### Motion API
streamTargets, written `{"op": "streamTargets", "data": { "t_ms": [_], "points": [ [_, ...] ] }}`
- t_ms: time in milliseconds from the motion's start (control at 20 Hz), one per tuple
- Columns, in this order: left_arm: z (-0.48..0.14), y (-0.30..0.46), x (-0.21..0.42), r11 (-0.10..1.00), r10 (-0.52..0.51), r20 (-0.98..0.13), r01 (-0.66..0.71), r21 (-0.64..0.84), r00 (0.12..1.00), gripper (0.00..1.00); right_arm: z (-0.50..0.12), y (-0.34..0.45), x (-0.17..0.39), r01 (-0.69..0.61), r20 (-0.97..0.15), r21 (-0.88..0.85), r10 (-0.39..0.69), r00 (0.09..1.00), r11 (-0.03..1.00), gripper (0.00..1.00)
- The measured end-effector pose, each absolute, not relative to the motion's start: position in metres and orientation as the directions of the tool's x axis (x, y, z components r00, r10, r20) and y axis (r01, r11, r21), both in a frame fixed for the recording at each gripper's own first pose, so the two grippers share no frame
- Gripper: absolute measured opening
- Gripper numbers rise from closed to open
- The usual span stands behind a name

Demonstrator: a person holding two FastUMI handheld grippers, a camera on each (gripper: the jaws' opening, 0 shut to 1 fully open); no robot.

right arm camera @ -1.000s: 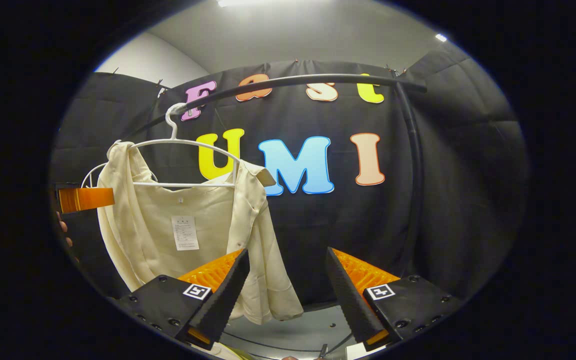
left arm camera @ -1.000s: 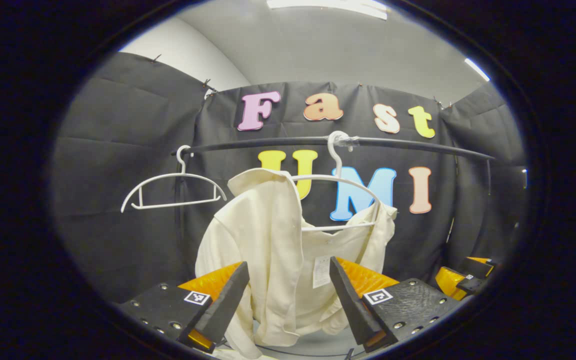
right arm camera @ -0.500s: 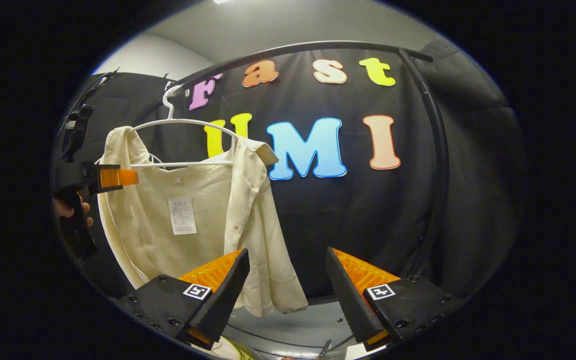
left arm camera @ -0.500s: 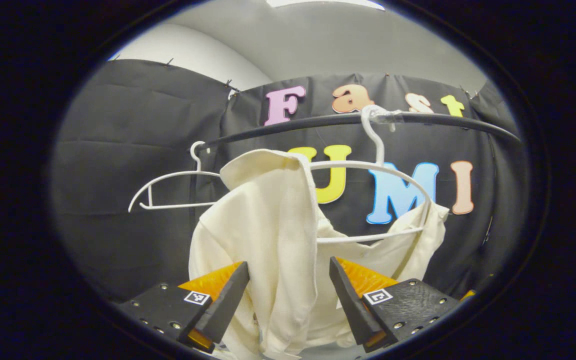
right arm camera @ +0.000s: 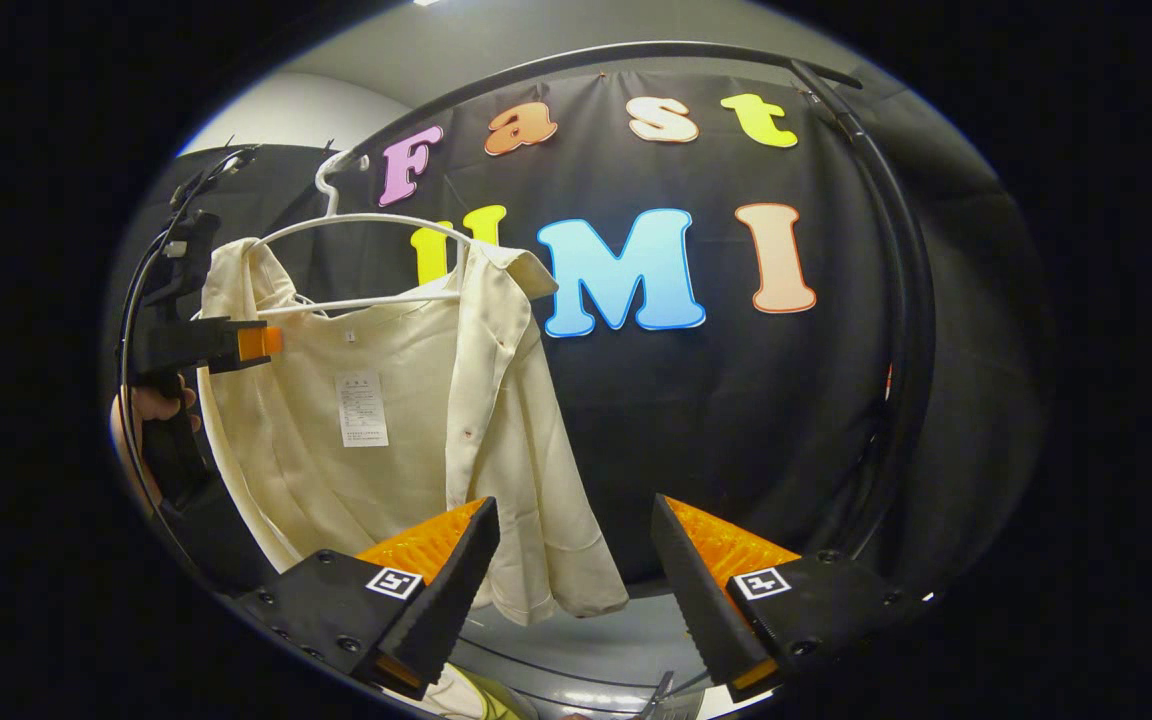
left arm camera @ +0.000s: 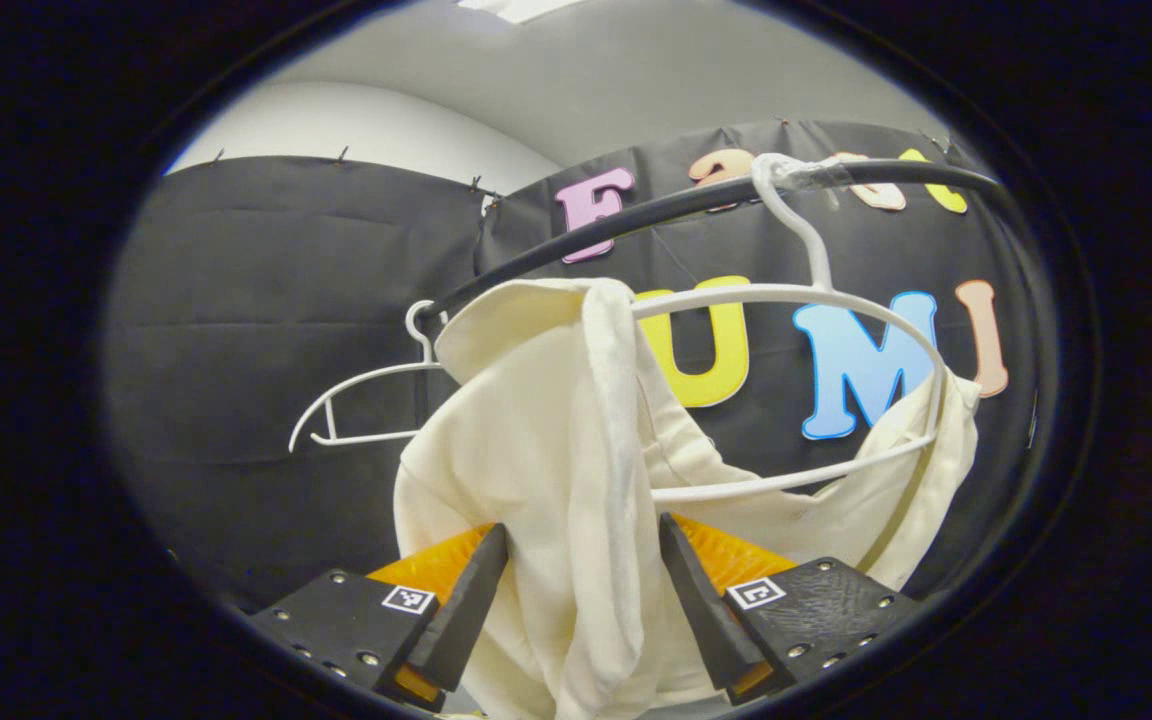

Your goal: Grasp the clothes on the hanger with both hands and then place them into the laundry hamper below.

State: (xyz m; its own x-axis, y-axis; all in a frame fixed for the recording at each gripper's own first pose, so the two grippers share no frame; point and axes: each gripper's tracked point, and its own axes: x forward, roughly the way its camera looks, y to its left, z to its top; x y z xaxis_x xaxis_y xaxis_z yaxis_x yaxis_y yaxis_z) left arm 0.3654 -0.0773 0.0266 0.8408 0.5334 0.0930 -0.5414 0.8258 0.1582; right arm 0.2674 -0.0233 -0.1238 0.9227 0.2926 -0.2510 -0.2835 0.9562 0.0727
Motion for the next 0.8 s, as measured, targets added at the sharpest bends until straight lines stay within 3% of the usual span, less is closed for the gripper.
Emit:
{"op": "streamTargets", "data": {
  "t_ms": [50, 300, 400, 800],
  "points": [
    [0.027, -0.073, 0.364, 0.811, 0.552, 0.096, -0.560, 0.168, 0.828, 0.88, -0.123, -0.022, 0.270, -0.284, -0.252, 0.076, 0.294, 0.922, 0.956, 0.97],
    [0.031, -0.066, 0.354, 0.804, 0.561, 0.110, -0.572, 0.163, 0.820, 0.25, -0.112, -0.007, 0.283, -0.310, -0.222, 0.096, 0.324, 0.920, 0.946, 0.97],
    [0.031, -0.066, 0.354, 0.821, 0.541, 0.109, -0.552, 0.148, 0.834, 0.07, -0.102, 0.005, 0.293, -0.329, -0.193, 0.107, 0.344, 0.919, 0.938, 0.97],
    [0.035, -0.073, 0.340, 0.869, 0.478, 0.101, -0.487, 0.093, 0.872, 0.02, -0.058, 0.072, 0.341, -0.403, -0.069, 0.189, 0.421, 0.904, 0.895, 0.98]
  ]
}}
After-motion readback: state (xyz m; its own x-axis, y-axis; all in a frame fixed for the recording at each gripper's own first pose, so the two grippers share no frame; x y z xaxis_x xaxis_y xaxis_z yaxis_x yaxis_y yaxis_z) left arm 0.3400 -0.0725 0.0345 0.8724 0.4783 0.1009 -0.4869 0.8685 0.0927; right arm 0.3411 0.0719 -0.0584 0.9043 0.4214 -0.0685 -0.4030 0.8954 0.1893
